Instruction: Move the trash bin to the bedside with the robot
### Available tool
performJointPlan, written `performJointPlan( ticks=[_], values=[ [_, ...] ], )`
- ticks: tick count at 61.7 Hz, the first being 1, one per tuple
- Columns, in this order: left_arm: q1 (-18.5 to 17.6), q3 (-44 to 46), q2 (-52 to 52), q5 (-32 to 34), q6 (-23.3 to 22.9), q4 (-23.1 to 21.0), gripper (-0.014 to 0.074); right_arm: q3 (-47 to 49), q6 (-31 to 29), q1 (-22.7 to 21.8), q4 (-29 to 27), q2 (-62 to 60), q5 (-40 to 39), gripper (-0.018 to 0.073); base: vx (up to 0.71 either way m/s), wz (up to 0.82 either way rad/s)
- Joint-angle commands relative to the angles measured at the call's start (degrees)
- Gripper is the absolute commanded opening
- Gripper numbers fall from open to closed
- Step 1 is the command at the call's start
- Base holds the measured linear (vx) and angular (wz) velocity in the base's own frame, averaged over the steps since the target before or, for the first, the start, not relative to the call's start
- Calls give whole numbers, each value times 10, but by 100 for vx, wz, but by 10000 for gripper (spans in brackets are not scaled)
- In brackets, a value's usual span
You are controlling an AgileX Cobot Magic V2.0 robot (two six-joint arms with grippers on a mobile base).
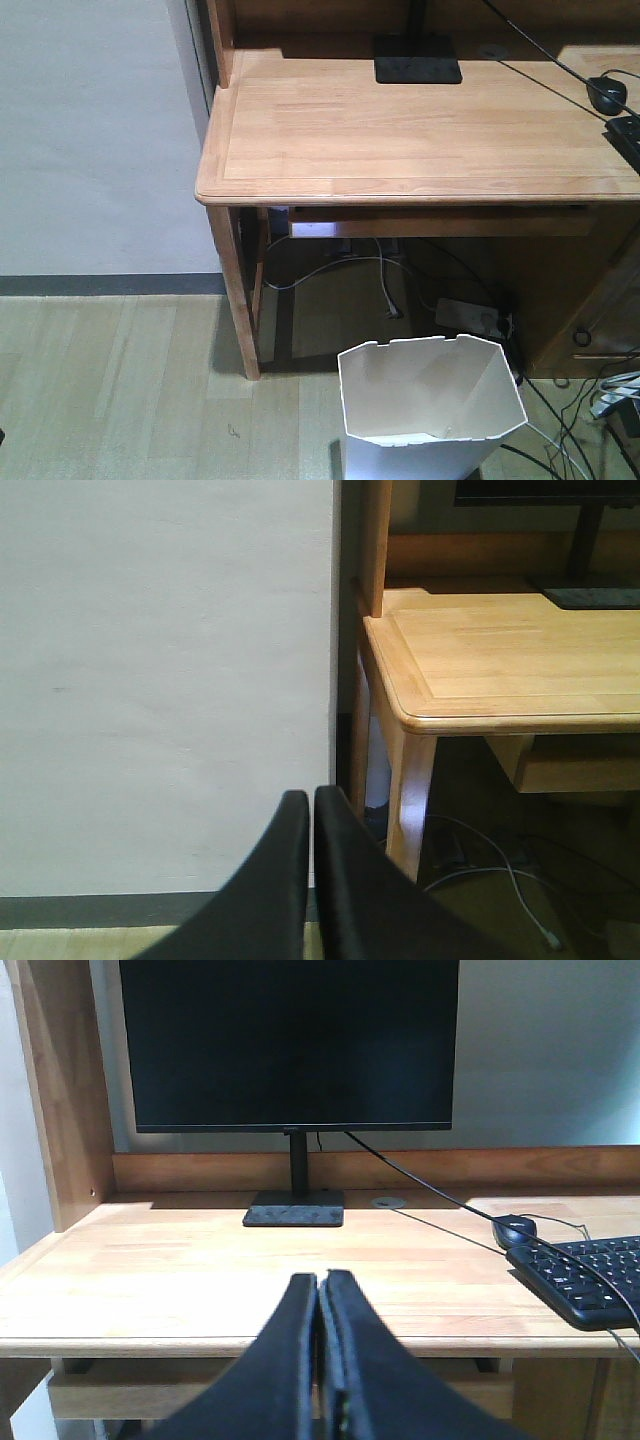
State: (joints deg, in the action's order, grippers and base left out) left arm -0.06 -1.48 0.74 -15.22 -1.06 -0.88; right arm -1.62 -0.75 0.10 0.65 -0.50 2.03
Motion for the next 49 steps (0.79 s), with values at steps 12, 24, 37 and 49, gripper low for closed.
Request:
performJointPlan(
  ticks=[12, 24, 37, 49],
  values=[
    [-1, -11, 9, 40, -3, -2, -6, -4, -2, 1, 8, -9, -46, -5, 0, 0],
    [-1, -11, 9, 40, -3, -2, -6, -4, -2, 1, 8, -9, -46, -5, 0, 0],
    [-1, -11, 9, 40, -3, -2, -6, -4, -2, 1, 8, -9, -46, -5, 0, 0],
    [-1, -11, 9, 40, -3, -2, -6, -4, -2, 1, 8, -9, -46, -5, 0, 0]
  ],
)
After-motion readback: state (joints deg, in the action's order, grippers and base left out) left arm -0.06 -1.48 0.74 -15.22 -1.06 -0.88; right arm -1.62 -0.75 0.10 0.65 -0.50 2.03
